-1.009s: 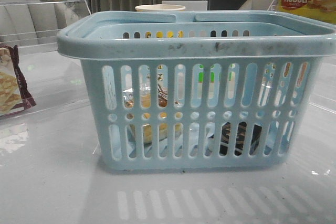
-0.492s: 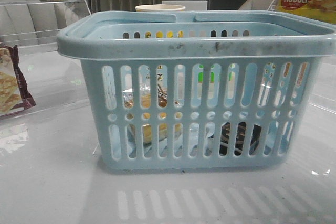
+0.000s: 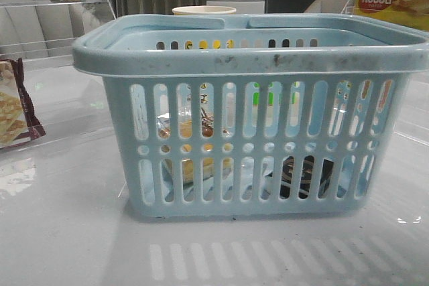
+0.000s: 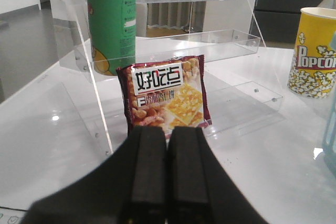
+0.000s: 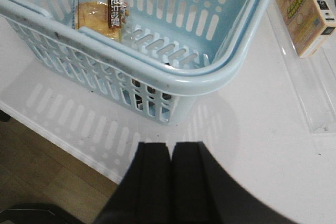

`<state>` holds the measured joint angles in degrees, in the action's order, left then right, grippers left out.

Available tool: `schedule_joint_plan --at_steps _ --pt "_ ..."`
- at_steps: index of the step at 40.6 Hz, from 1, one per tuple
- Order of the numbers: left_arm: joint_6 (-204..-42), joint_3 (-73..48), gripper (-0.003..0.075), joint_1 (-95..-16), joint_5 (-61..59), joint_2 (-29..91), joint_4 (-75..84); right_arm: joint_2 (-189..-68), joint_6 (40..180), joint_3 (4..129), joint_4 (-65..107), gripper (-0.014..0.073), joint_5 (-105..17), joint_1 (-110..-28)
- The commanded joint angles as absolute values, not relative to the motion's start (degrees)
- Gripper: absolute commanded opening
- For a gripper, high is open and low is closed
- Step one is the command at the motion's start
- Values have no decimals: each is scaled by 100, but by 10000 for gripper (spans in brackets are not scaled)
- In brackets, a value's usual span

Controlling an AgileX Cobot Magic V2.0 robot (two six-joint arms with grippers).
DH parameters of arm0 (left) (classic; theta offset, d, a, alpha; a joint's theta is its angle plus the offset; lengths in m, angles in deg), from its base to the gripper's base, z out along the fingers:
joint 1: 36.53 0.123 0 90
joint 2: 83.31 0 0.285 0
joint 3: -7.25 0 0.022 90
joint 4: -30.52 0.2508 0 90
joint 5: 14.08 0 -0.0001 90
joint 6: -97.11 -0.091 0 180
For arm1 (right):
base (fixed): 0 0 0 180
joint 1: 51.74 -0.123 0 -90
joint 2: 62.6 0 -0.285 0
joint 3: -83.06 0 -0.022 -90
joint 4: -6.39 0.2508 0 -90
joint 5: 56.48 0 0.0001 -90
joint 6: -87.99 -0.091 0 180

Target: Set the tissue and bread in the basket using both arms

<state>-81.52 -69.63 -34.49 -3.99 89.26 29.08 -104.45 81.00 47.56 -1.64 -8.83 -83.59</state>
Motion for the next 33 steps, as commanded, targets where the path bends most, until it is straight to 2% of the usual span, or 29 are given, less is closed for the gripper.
schedule_joint_plan --at_steps 1,19,33 --pt "-8105 -6940 91 -3437 -1111 9024 2842 -10448 8153 4911 -293 57 -1243 -8340" --pt "-8113 -7036 91 -3834 -1510 9036 3052 -10448 8153 4911 -293 57 -1241 -8340" --pt "-8113 -7036 91 -3838 -1510 9025 3052 -10448 8153 4911 -293 57 -1241 -8340"
